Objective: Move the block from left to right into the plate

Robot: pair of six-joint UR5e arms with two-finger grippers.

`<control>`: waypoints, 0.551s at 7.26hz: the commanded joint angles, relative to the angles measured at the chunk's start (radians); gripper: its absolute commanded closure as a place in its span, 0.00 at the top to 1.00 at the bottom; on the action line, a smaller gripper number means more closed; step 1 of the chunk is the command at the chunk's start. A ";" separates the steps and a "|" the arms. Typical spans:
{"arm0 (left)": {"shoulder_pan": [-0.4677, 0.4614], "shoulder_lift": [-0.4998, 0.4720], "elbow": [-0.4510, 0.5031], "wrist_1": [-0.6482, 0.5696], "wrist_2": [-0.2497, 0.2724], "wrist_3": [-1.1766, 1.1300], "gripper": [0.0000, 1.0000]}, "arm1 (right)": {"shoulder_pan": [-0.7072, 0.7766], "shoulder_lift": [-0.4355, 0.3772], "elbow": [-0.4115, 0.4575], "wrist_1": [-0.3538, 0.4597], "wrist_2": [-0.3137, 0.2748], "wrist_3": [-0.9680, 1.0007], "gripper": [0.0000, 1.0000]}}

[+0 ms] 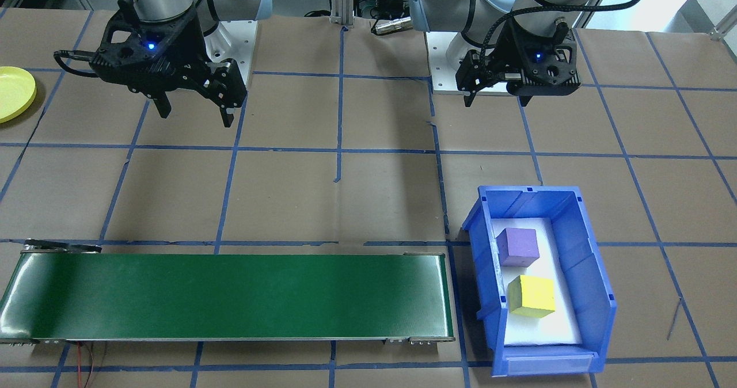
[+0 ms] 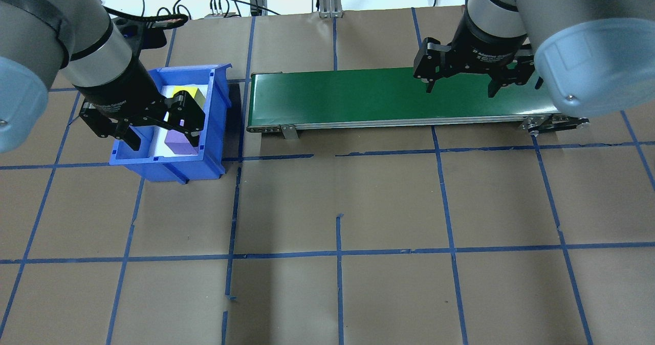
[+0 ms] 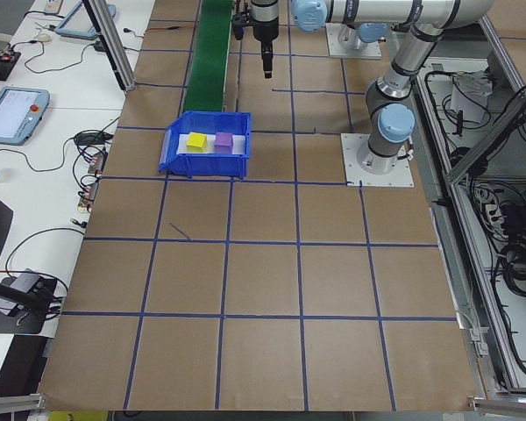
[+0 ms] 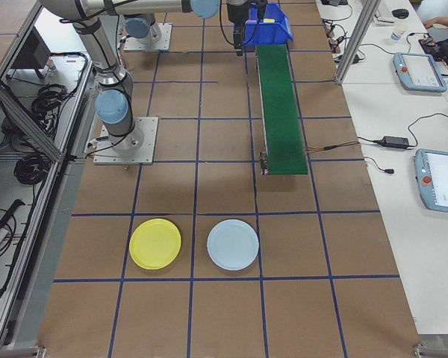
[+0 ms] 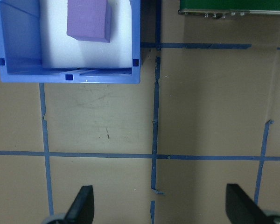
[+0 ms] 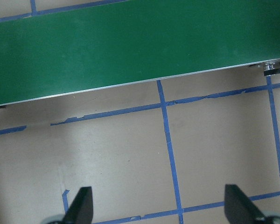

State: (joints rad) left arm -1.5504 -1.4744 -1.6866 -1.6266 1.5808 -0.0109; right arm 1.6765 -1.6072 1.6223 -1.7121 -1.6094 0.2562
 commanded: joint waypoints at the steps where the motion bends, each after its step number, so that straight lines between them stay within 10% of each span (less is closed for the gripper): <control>1: 0.000 -0.003 -0.001 0.011 -0.005 0.005 1.00 | 0.000 0.000 0.001 0.000 0.000 0.000 1.00; 4: 0.016 -0.006 0.021 0.016 -0.004 0.025 1.00 | 0.000 0.000 0.001 0.000 -0.003 0.000 1.00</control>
State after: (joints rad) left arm -1.5426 -1.4783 -1.6774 -1.6129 1.5756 0.0040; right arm 1.6766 -1.6076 1.6229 -1.7119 -1.6109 0.2561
